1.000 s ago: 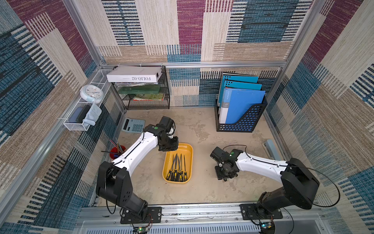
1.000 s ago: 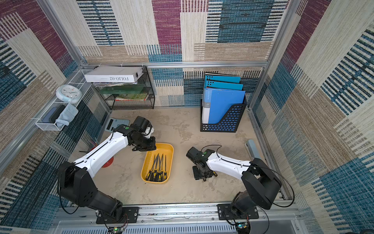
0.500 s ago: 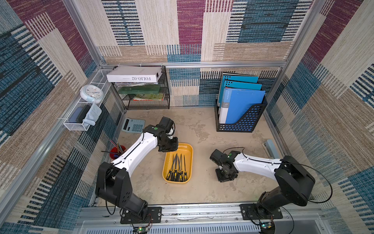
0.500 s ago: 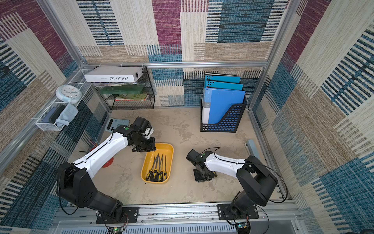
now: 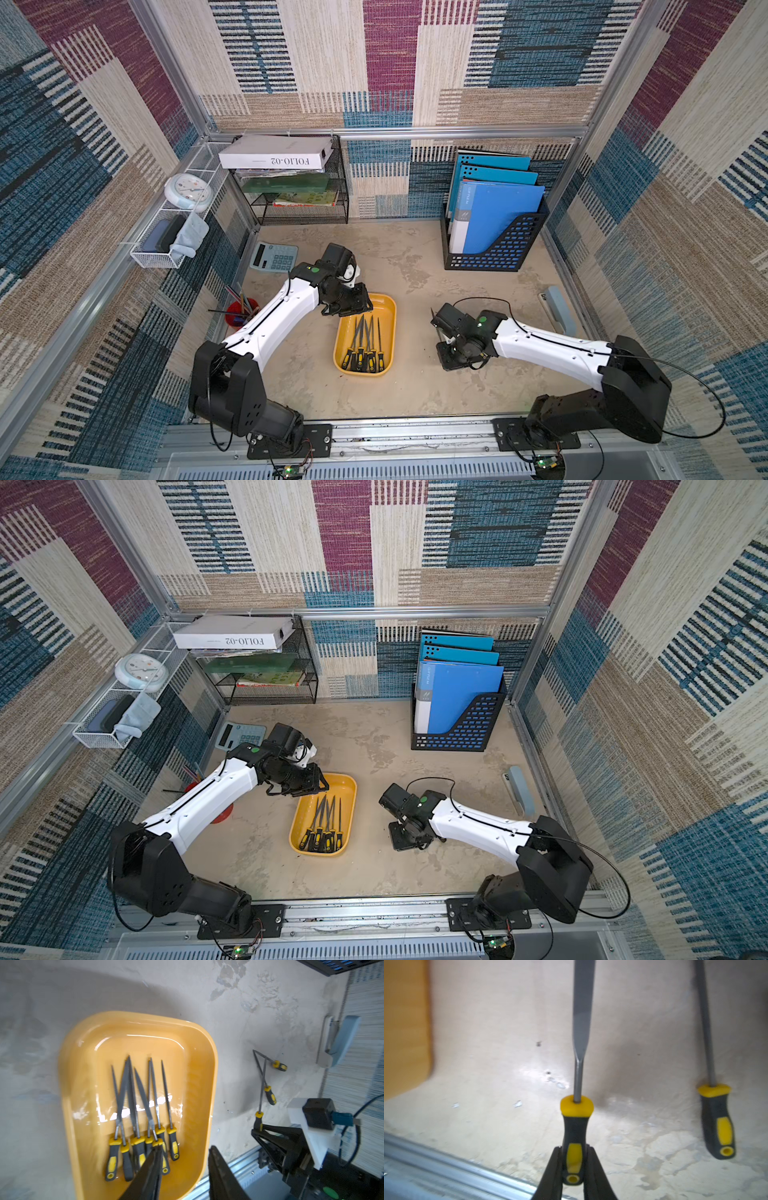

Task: Put the file tool into the storage box
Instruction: Pick up the file tool from the center of the board, then place the file tool in the storage box.

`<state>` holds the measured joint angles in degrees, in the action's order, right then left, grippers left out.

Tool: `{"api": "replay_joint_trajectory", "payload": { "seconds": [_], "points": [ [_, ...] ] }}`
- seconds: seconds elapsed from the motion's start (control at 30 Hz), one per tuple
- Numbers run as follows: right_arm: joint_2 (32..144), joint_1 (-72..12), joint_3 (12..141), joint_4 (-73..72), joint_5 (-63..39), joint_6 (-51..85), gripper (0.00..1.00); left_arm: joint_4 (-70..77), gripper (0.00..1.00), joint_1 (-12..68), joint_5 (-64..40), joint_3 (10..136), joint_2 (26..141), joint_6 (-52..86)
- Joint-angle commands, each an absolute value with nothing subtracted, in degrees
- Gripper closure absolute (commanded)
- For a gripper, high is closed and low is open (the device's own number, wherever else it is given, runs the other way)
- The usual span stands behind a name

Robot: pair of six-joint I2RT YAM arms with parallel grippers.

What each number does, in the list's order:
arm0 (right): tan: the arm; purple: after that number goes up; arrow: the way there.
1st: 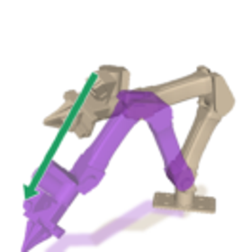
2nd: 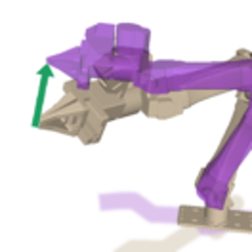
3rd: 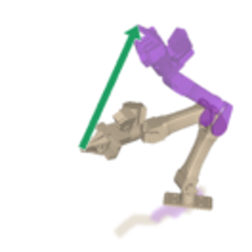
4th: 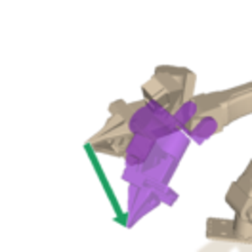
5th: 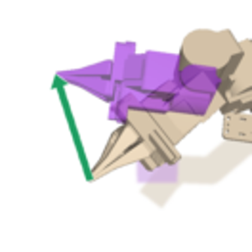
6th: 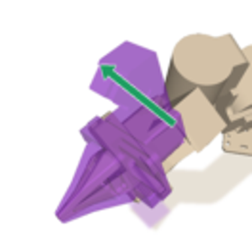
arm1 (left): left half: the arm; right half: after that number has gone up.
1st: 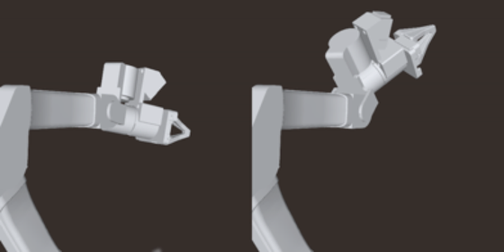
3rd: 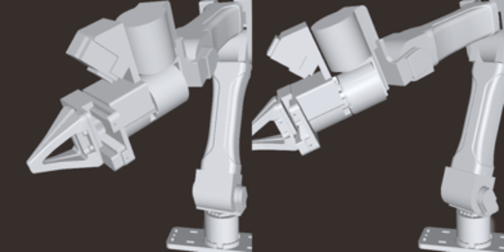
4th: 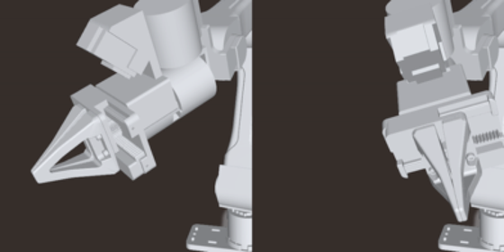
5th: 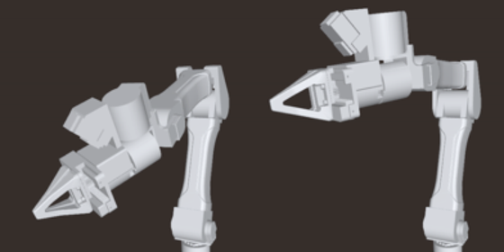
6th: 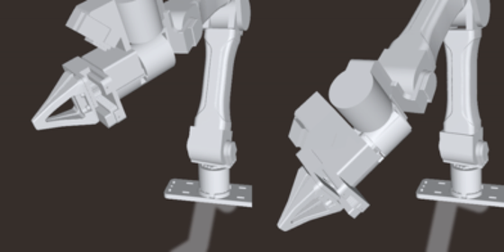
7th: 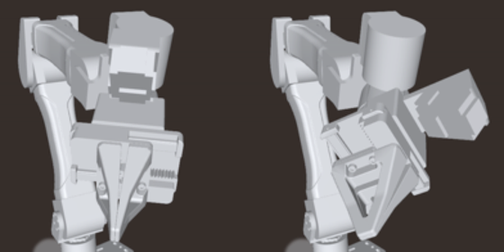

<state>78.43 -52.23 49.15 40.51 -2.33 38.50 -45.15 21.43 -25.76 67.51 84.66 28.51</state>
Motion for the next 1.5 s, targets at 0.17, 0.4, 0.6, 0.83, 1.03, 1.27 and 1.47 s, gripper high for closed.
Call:
{"api": "replay_joint_trajectory", "payload": {
  "seconds": [0.17,0.4,0.6,0.83,1.03,1.27,1.47],
  "points": [
    [76.7,-57.57,52.57,33.23,-9.54,45.12,0.91,-27.19,0.47,24.6,-37.2,60.11,81.04,45.22],
    [81.65,-60.47,57.55,30.97,-11.16,45.46,0.91,-25.12,0.45,27.32,-33.73,58.84,81.61,47.8],
    [83.77,-62.48,60.33,29.15,-12.63,46.04,0.91,-29.31,0.48,27.53,-28.13,59.97,84.22,44.76],
    [83.76,-62.51,60.58,27.7,-13.45,47.22,0.88,-33.45,1.0,27.44,-26.16,63.37,86.81,40.51],
    [81.8,-58.92,61.89,29.66,-11.99,48.34,0.62,-38.95,1.0,25.58,-28.18,66.91,88.12,33.59],
    [80.33,-52.3,64.34,37.68,-11.01,44.64,0.26,-51.09,1.0,18.47,-30.54,74.75,93.71,21.04],
    [79.42,-42.98,63.19,50.55,-6.21,40.83,0.25,-57.24,1.0,16.17,-22.55,78.16,97.13,13.41]
  ]
}}
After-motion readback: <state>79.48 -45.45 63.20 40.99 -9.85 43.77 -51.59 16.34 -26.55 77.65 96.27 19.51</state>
